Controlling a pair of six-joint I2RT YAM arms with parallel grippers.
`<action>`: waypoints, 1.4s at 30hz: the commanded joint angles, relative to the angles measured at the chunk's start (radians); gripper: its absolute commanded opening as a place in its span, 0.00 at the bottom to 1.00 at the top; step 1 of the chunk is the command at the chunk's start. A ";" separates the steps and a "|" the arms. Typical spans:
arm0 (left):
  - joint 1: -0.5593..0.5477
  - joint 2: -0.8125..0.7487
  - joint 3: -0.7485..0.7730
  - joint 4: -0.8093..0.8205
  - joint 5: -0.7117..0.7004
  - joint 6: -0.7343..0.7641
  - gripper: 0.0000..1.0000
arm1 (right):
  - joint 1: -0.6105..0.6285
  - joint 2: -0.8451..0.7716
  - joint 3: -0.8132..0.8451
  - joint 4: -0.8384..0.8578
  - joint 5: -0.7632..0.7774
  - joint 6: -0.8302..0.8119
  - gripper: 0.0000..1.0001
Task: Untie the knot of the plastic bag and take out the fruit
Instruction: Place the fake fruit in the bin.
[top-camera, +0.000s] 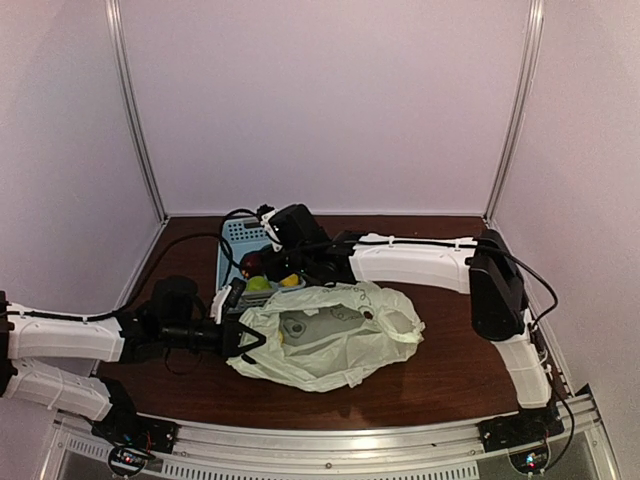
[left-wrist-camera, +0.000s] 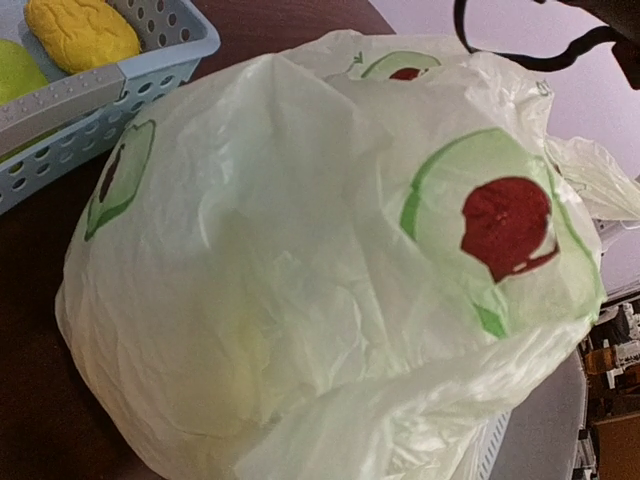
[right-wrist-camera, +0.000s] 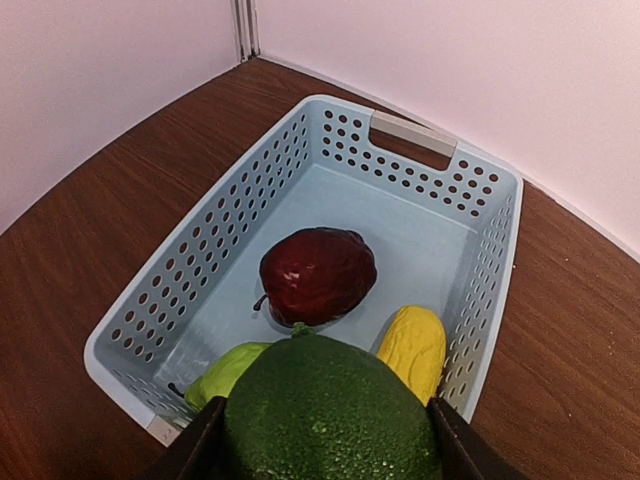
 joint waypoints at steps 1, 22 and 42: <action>0.008 0.022 -0.002 0.055 0.025 0.003 0.00 | -0.020 0.075 0.076 -0.004 -0.022 0.009 0.56; 0.008 0.016 -0.016 0.073 0.023 -0.027 0.00 | -0.080 0.272 0.255 0.026 -0.064 0.052 0.72; 0.008 0.008 -0.016 0.054 -0.020 -0.063 0.00 | -0.083 0.147 0.216 0.044 -0.100 0.026 0.96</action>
